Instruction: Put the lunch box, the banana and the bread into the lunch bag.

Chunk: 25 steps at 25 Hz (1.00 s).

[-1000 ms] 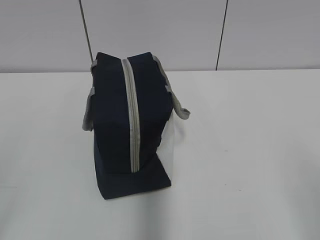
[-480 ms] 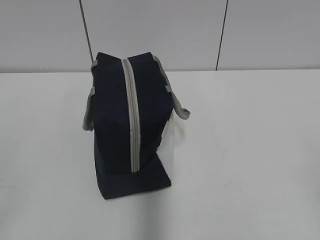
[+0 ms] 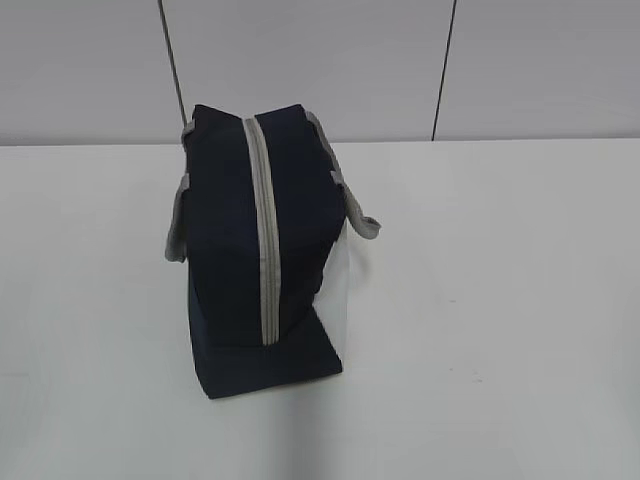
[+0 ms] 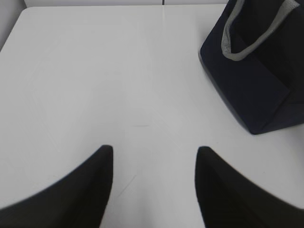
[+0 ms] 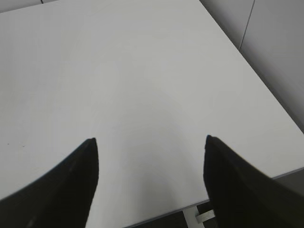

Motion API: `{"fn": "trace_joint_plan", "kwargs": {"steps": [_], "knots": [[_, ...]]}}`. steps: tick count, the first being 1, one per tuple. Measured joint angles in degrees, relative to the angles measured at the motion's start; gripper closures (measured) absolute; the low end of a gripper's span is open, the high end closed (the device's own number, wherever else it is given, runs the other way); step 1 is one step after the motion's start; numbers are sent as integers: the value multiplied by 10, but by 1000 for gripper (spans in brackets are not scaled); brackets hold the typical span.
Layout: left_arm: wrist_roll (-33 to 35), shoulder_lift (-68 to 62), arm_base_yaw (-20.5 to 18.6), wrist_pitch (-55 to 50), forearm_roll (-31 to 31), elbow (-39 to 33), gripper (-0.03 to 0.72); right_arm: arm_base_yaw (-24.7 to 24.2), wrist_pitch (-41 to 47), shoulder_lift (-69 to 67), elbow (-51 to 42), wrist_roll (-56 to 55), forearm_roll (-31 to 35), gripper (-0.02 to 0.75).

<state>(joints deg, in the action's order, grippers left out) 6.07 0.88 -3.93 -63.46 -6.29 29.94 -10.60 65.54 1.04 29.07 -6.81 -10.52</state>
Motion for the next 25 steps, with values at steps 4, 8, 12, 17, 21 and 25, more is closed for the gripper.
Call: {"fn": "trace_joint_plan", "kwargs": {"steps": [4,8,12,17,21,25], "knots": [[0,0,0,0,0,0,293,0,0,0,0,0,0,227],[0,0,0,0,0,0,301,0,0,0,0,0,0,227],[0,0,3,0,0,0,314,0,0,0,0,0,0,227],[0,0,21,0,0,0,317,0,0,0,0,0,0,227],[0,0,22,0,0,0,317,0,0,0,0,0,0,227],[0,0,22,0,0,0,317,0,0,0,0,0,0,227]]}}
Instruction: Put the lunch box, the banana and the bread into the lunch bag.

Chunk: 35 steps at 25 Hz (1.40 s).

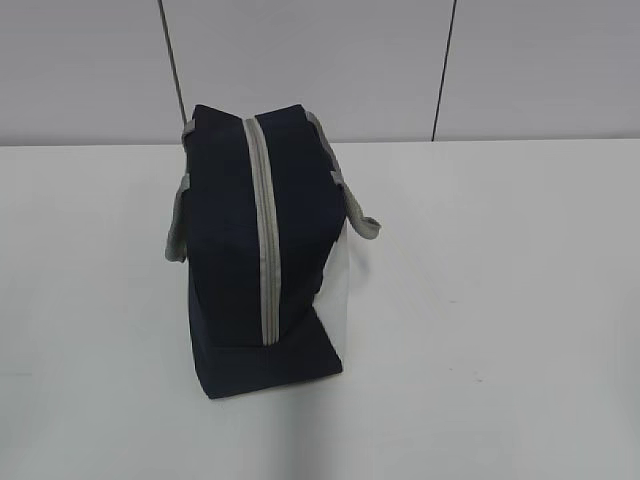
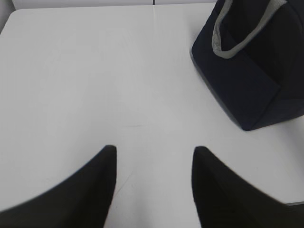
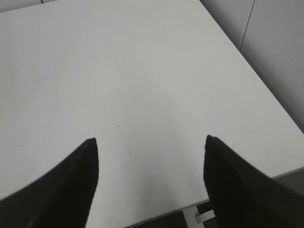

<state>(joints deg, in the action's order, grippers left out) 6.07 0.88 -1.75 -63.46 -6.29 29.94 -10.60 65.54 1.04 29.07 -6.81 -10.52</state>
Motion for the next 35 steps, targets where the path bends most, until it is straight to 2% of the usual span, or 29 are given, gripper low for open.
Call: {"fn": "trace_joint_plan", "kwargs": {"steps": [22,30,35], "knots": [[0,0,0,0,0,0,318,1,0,0,0,0,0,227],[0,0,0,0,0,0,318,66,0,0,0,0,0,227],[0,0,0,0,0,0,318,74,0,0,0,0,0,227]]}}
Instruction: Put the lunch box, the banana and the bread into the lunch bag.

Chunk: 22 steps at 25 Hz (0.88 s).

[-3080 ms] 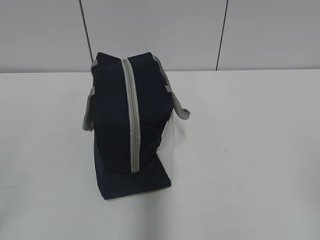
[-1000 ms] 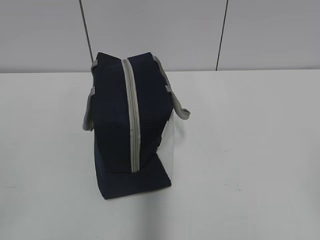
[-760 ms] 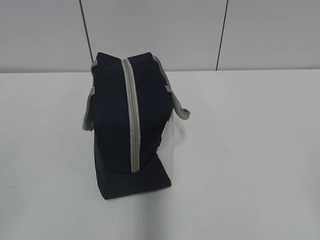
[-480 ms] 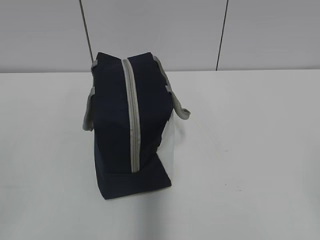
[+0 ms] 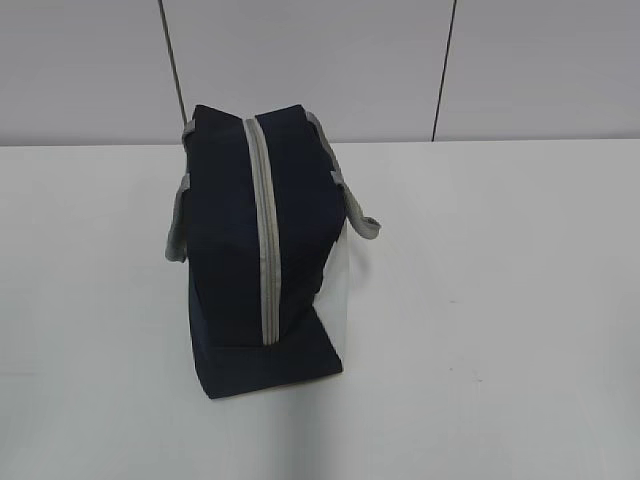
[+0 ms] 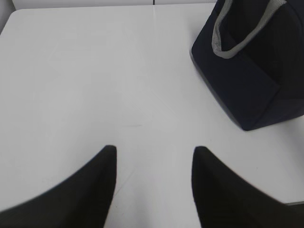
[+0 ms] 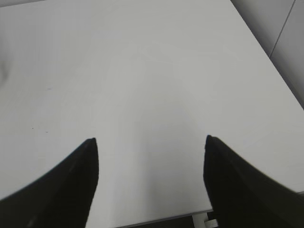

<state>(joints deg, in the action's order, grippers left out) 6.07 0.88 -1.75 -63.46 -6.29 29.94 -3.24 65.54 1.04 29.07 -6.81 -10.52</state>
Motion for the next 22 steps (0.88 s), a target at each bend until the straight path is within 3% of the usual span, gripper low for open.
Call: {"fn": "trace_joint_plan", "kwargs": {"steps": [17,22], "knots": [[0,0,0,0,0,0,318,2,0,0,0,0,0,227],[0,0,0,0,0,0,318,43,0,0,0,0,0,227]]}}
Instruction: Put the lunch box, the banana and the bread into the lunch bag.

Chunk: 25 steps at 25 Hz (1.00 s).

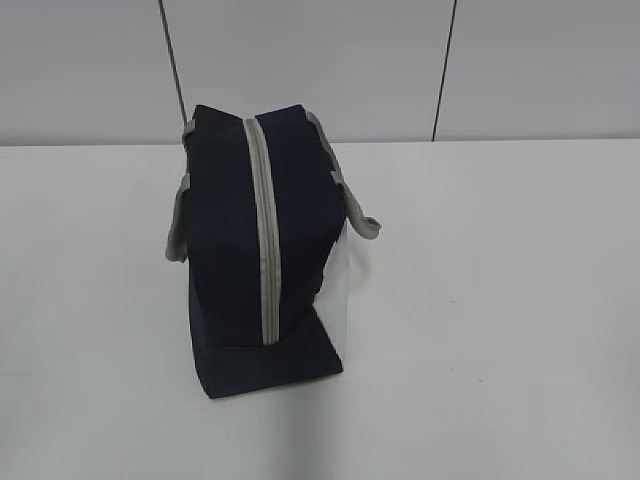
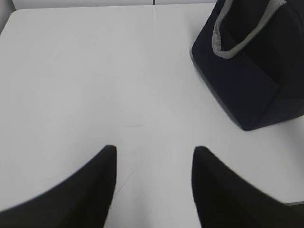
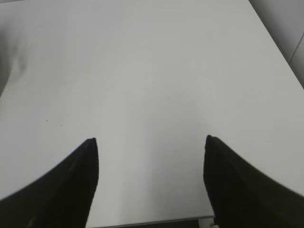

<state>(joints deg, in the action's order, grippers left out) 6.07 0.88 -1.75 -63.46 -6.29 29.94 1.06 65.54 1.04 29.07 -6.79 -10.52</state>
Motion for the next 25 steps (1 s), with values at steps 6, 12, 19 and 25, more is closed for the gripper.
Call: {"fn": "trace_joint_plan", "kwargs": {"steps": [6,12,19,25], "knots": [[0,0,0,0,0,0,318,4,0,0,0,1,0,227],[0,0,0,0,0,0,318,1,0,0,0,2,0,227],[0,0,0,0,0,0,318,-12,0,0,0,2,0,227],[0,0,0,0,0,0,318,-12,0,0,0,2,0,227]]}}
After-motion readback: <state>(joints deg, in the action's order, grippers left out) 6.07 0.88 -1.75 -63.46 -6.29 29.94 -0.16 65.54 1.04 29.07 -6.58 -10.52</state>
